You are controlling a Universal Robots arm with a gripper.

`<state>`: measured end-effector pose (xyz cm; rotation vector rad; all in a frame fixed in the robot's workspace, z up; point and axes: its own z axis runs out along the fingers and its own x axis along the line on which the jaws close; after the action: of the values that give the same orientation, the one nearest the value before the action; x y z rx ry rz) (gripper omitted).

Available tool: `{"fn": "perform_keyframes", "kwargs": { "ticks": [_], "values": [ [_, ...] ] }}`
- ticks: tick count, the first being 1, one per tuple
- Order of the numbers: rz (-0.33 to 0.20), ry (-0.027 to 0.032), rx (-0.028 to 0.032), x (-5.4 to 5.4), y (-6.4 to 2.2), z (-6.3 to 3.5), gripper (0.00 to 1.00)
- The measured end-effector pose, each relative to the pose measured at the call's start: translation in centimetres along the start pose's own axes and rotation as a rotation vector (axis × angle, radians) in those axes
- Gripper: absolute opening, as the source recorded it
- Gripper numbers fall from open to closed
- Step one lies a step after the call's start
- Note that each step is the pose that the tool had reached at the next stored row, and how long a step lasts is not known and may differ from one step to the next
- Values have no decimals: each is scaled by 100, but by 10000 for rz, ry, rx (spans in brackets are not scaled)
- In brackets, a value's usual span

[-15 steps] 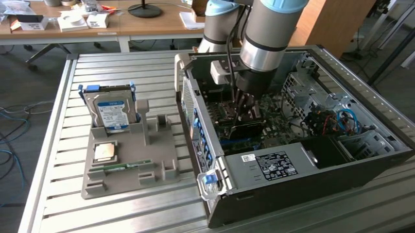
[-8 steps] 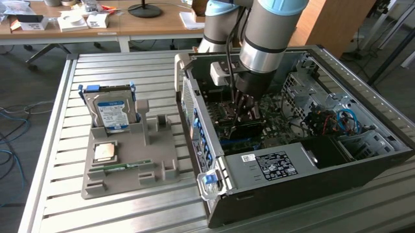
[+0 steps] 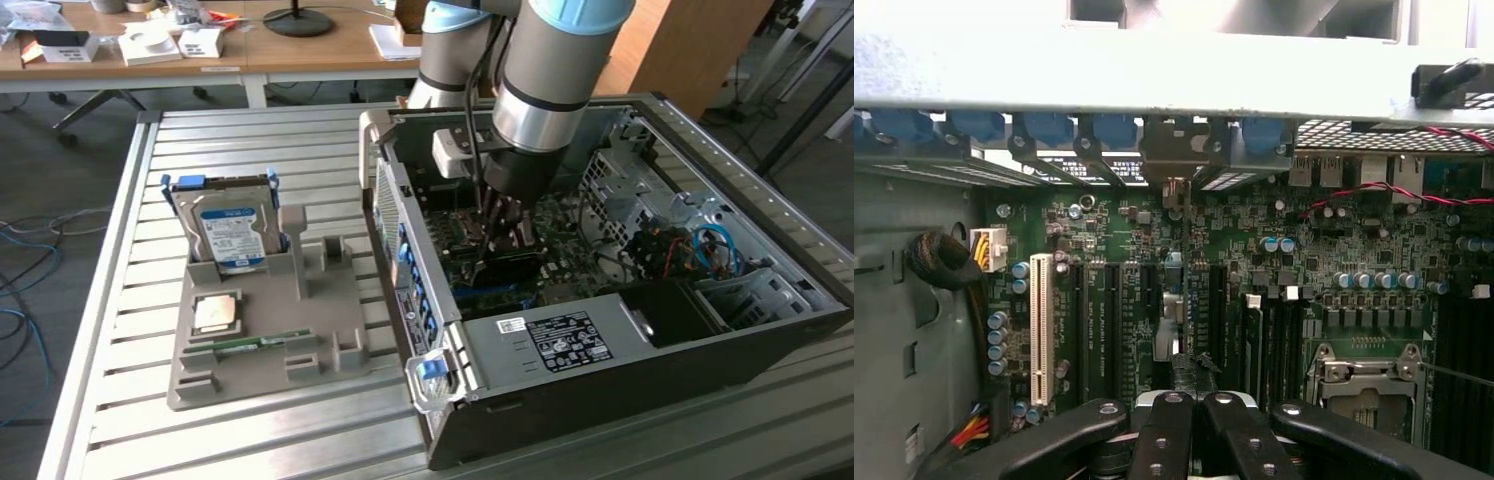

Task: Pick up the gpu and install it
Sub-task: 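Press down on the gpu until it lock into place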

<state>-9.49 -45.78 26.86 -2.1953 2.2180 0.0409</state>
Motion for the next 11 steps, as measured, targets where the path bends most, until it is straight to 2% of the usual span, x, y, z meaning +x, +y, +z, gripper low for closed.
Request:
{"fn": "perform_keyframes", "kwargs": {
  "ticks": [3,7,11],
  "values": [
    [0,-26,0,-1,0,2,11],
    [-1,-106,3,-8,0,8,11],
    [0,-131,2,-8,0,8,11]
  ]
}}
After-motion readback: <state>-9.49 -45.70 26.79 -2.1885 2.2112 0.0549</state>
